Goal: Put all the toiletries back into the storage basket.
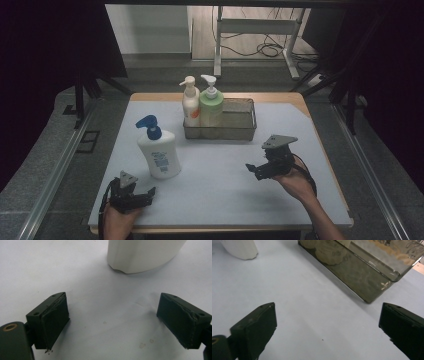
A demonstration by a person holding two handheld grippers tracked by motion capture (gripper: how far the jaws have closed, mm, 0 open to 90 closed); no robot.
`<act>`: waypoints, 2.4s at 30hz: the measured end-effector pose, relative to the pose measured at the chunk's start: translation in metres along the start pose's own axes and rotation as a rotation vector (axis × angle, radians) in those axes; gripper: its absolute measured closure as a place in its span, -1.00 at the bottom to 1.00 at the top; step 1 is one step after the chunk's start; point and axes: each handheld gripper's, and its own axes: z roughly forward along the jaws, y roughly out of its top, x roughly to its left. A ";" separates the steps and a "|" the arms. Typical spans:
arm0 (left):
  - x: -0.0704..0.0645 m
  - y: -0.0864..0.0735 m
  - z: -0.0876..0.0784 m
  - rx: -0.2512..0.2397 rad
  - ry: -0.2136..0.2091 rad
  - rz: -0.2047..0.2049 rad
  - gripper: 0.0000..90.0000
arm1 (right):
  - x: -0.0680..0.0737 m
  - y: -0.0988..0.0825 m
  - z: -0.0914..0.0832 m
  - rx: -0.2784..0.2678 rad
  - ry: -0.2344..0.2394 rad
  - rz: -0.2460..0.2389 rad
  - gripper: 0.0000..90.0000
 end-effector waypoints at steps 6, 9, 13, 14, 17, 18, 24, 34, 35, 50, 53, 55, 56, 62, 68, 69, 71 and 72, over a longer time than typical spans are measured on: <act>0.000 0.000 0.000 0.002 0.000 0.001 -0.77 | 0.002 -0.012 -0.005 -0.009 -0.003 0.007 -1.00; 0.000 0.001 0.000 -0.001 -0.001 -0.003 -0.77 | 0.003 -0.020 -0.006 -0.009 -0.008 0.017 -1.00; -0.001 0.001 0.000 0.002 0.001 -0.003 -0.77 | 0.004 -0.028 -0.008 -0.005 -0.005 0.037 -1.00; -0.001 0.001 0.000 0.004 0.003 -0.005 -0.77 | 0.004 -0.034 -0.008 -0.011 -0.006 0.053 -1.00; -0.001 0.002 0.000 0.012 0.004 0.000 -0.77 | 0.004 -0.041 -0.009 -0.018 -0.006 0.082 -1.00; -0.001 0.002 0.000 0.014 0.005 0.001 -0.77 | 0.004 -0.044 -0.010 -0.017 -0.006 0.093 -1.00; -0.001 0.003 0.000 0.015 0.003 0.004 -0.76 | 0.004 -0.057 -0.011 -0.014 -0.010 0.133 -1.00; -0.004 0.007 -0.002 0.033 -0.007 0.036 -0.58 | 0.009 -0.081 0.002 0.027 -0.010 0.148 -1.00; -0.005 0.008 -0.002 0.035 -0.002 0.046 -0.58 | 0.009 -0.084 0.003 0.033 -0.009 0.149 -1.00; 0.002 0.013 -0.012 -0.006 0.015 0.021 -0.30 | 0.011 -0.102 0.018 0.084 -0.028 0.163 -1.00; 0.003 0.015 -0.012 -0.009 0.018 0.021 -0.22 | 0.011 -0.103 0.018 0.082 -0.025 0.166 -1.00; 0.004 0.015 -0.012 -0.007 0.019 0.024 -0.16 | 0.011 -0.103 0.018 0.083 -0.026 0.165 -1.00; 0.005 0.017 -0.012 -0.011 0.011 0.020 -0.12 | 0.011 -0.103 0.018 0.083 -0.026 0.165 -1.00; 0.013 0.019 -0.009 -0.003 -0.020 0.016 0.23 | 0.011 -0.103 0.018 0.082 -0.026 0.165 -1.00; 0.019 0.022 -0.007 -0.014 -0.056 -0.001 0.58 | 0.011 -0.103 0.018 0.082 -0.026 0.165 -1.00; 0.020 0.026 -0.006 -0.013 -0.057 0.009 0.70 | 0.011 -0.103 0.018 0.082 -0.026 0.165 -1.00; 0.020 0.028 -0.005 -0.014 -0.054 0.013 0.84 | 0.011 -0.103 0.018 0.082 -0.026 0.164 -1.00; 0.021 0.030 -0.005 -0.014 -0.052 0.016 0.89 | 0.011 -0.103 0.018 0.082 -0.027 0.164 -1.00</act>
